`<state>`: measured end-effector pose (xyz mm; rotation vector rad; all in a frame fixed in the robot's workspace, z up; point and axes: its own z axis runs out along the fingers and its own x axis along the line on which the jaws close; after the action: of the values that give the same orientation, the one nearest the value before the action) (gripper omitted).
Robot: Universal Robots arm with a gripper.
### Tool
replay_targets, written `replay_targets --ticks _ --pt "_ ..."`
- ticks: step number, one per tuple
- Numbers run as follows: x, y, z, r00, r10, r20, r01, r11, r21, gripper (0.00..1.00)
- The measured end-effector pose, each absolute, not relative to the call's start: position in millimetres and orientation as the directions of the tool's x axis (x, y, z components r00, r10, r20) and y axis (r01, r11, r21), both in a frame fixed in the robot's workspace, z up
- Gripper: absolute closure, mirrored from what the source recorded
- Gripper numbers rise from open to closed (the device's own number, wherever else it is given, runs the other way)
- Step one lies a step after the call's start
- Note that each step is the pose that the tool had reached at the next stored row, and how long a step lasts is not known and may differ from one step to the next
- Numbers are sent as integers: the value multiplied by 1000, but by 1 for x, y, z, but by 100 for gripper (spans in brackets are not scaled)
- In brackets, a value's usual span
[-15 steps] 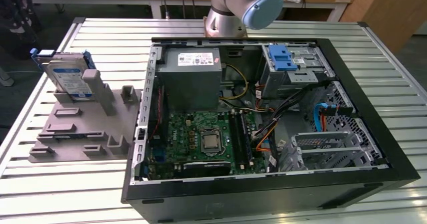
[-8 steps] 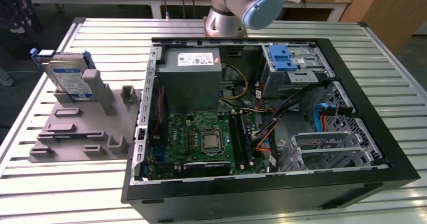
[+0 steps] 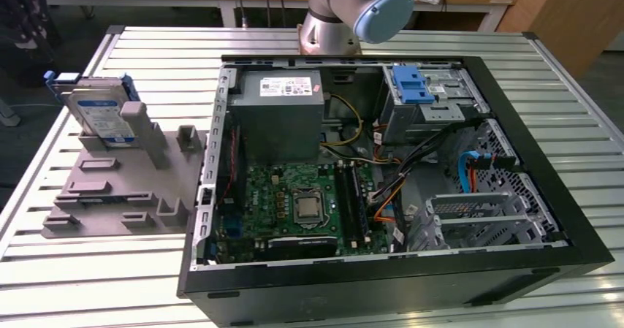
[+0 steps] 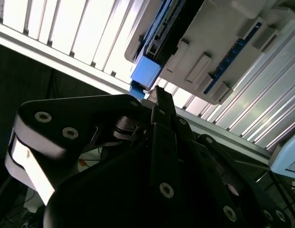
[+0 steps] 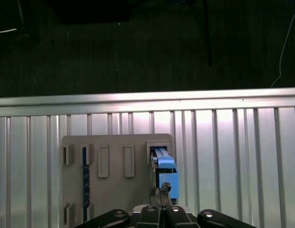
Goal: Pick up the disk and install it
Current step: 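Pick up the disk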
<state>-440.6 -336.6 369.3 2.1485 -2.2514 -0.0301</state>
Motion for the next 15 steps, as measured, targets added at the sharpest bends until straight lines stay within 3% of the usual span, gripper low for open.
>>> replay_targets --ticks 3,8,11,14,15 --pt "-441 -337 367 -47 -999 9 -998 47 31 89" --pt "-441 -337 363 -47 -999 9 -999 47 26 65" --pt "-441 -337 359 -47 -999 9 -999 47 24 59" --pt "-441 -337 354 -47 -999 8 -999 47 19 42" --pt "-442 -337 353 -47 -999 8 -999 47 16 42"
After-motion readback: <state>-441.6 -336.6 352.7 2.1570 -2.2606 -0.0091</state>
